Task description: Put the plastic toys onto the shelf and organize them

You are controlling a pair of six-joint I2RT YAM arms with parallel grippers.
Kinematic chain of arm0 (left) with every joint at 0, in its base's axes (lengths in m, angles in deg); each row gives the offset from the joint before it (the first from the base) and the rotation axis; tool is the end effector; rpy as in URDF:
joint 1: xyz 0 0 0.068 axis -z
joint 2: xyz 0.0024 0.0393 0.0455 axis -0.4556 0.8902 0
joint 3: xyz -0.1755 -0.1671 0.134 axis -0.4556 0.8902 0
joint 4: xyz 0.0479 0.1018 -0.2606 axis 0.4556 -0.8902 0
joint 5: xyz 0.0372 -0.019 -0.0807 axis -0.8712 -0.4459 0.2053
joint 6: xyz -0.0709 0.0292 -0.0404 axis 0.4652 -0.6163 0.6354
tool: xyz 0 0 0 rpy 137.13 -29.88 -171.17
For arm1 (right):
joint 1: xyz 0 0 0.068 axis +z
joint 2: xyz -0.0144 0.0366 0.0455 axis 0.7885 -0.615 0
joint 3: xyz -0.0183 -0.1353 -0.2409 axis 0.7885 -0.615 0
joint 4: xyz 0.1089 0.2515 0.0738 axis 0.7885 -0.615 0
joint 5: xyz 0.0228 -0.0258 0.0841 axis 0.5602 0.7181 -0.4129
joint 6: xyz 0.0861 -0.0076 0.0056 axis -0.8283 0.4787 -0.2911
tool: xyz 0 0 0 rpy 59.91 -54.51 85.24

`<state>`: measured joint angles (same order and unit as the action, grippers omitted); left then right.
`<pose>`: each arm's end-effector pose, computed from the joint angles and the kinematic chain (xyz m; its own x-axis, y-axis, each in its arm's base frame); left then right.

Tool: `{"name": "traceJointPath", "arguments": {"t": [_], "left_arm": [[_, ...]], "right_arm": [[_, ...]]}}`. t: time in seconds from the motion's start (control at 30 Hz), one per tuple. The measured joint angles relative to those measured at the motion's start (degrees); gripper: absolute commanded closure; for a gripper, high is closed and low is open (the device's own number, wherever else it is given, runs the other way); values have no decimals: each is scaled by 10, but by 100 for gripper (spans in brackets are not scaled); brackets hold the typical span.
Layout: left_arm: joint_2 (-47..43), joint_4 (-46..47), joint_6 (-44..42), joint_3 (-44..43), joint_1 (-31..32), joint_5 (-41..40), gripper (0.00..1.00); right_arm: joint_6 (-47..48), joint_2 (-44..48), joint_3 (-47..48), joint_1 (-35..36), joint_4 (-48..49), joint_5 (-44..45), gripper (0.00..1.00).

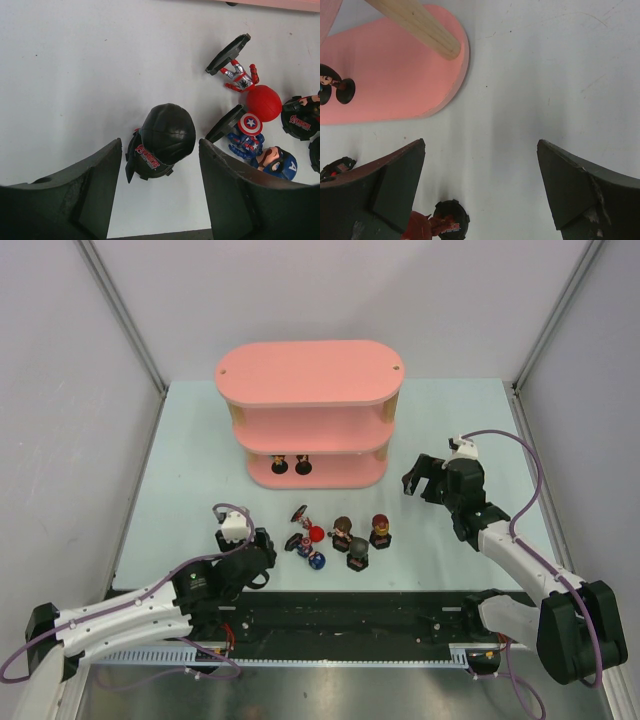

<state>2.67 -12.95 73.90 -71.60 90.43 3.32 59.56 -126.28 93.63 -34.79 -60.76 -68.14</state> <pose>0.1203 -0.1162 0.1564 -0.5080 -0.1551 -0.8473 0.0134 0.9821 -0.1878 0.2800 0.0825 0.2000 -0.5084 0.2729 -0.8168 -0.0430 0.9392 0.3406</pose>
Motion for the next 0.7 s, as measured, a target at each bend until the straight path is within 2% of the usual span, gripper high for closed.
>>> {"name": "traceJointPath", "arguments": {"t": [0.7], "left_arm": [[10, 0, 0, -4, 1, -2, 40]], "right_arm": [[0, -7, 0, -8, 0, 3, 0]]}}
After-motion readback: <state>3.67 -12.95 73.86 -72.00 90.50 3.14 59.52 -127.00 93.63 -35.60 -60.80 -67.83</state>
